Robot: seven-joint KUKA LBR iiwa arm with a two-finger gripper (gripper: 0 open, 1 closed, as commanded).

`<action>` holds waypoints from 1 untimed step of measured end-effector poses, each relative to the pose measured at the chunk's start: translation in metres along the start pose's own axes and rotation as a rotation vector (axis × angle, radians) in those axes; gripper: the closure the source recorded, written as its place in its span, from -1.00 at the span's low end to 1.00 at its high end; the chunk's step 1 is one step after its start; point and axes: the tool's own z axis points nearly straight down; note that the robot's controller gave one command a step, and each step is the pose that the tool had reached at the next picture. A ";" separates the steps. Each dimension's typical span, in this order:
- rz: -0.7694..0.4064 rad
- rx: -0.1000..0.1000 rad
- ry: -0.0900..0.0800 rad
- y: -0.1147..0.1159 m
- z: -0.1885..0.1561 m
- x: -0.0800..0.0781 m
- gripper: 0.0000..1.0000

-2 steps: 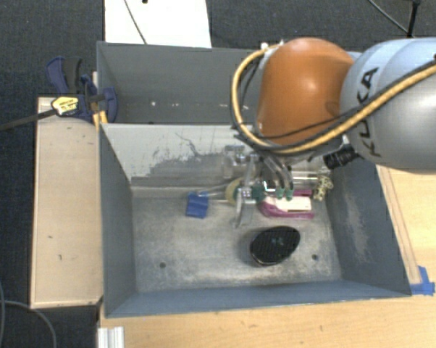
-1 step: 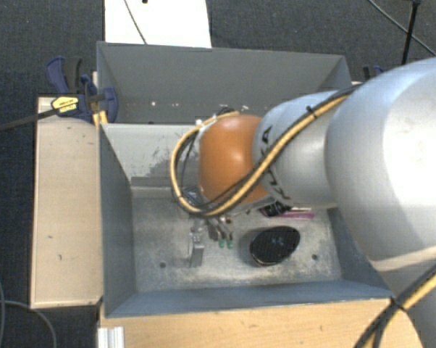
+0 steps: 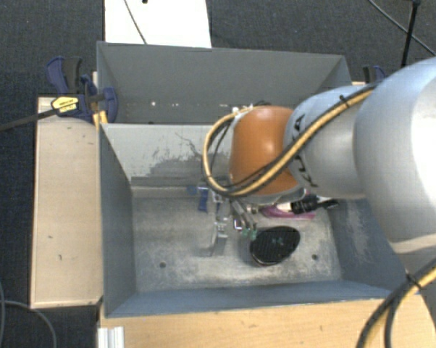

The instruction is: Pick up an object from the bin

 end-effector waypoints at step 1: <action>-0.065 0.000 -0.006 -0.057 -0.005 -0.051 -1.00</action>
Offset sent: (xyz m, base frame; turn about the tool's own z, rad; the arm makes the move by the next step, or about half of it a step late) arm 0.0416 -0.0612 0.0027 -0.0677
